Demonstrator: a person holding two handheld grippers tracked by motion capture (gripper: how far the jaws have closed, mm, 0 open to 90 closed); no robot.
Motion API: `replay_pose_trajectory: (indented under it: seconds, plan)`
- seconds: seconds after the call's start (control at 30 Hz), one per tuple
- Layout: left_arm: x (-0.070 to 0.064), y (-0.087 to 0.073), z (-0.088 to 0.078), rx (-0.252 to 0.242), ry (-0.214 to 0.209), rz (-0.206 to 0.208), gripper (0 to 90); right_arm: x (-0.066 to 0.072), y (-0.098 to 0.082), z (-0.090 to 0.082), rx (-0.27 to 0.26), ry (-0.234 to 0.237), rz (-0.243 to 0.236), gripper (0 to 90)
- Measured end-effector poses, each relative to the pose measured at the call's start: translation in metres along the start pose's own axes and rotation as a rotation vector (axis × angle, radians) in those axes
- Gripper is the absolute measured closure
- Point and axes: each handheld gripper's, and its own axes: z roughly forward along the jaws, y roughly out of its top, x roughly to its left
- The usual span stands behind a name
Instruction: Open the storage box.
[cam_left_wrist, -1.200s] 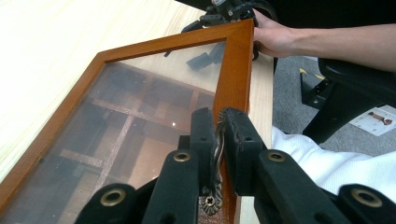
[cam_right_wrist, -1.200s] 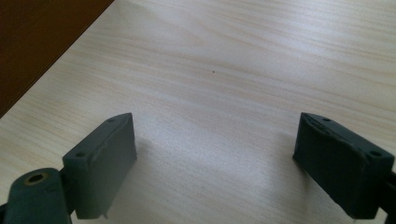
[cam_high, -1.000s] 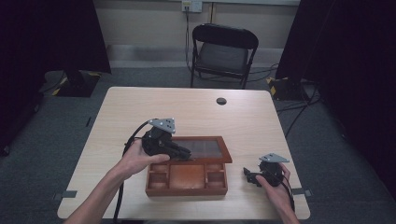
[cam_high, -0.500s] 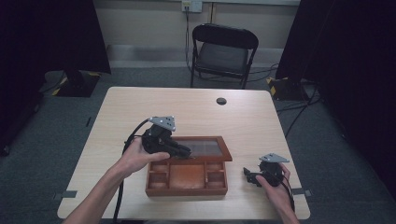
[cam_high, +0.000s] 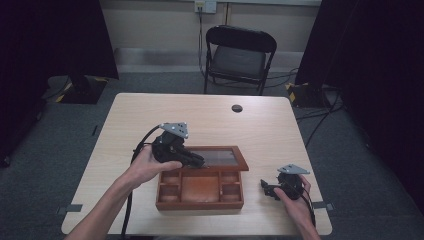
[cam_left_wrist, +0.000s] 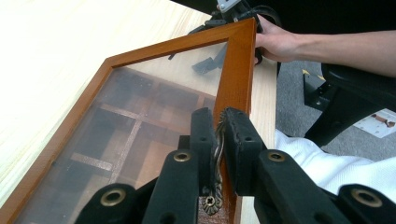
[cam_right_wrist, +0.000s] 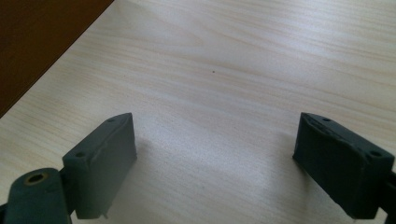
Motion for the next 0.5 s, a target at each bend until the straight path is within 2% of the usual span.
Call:
replay_pose_trajectory:
  seconds: [0.07,0.2,0.27,0.5]
  plan:
    - [0.0013,0.0006,-0.0006,0.005,-0.005,0.01,82.2,0.0,0.0,0.0,0.0,0.0,0.0,12.0]
    - [0.0009,0.0026,-0.0022,-0.004,0.008,0.0,82.2,0.0,0.0,0.0,0.0,0.0,0.0,12.0]
    - [0.0011,0.0042,-0.0031,0.009,0.012,0.013,82.2,0.0,0.0,0.0,0.0,0.0,0.0,12.0]
    - [0.0021,0.0077,-0.0046,0.005,0.021,0.01,82.2,0.0,0.0,0.0,0.001,0.0,0.001,12.0]
